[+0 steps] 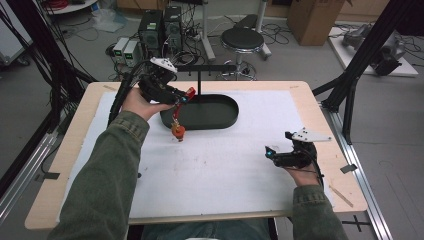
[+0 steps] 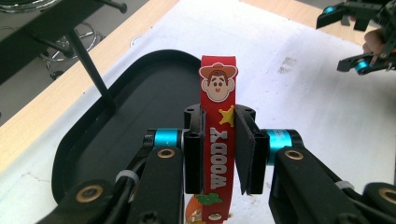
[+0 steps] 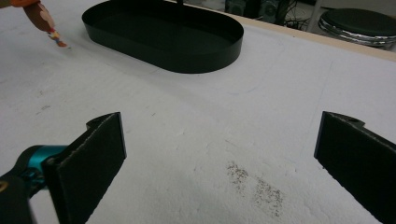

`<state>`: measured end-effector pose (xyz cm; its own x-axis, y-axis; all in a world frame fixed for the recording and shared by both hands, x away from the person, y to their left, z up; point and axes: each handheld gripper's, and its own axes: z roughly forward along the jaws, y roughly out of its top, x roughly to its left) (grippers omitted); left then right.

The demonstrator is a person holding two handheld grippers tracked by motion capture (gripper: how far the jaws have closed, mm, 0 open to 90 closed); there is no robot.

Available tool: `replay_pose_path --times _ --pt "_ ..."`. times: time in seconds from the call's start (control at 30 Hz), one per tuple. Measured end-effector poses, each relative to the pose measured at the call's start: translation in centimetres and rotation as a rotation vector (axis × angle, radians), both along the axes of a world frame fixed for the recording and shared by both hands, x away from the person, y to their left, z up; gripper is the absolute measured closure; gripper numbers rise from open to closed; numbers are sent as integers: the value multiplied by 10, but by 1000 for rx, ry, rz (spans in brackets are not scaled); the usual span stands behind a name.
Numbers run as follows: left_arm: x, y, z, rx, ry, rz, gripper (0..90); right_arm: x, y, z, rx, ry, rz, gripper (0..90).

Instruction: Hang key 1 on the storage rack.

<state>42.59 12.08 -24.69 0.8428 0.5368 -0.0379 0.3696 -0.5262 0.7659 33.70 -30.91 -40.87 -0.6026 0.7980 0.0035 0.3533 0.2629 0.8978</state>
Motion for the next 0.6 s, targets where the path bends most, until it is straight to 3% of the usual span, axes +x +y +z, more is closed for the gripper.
replay_pose_path --times 0.37,0.6 --pt "10 -3 24 20 -31 5 748 0 0 0 5 1 0 12" --pt "23 3 40 1 -53 35 748 -1 -1 0 15 6 -4 13"
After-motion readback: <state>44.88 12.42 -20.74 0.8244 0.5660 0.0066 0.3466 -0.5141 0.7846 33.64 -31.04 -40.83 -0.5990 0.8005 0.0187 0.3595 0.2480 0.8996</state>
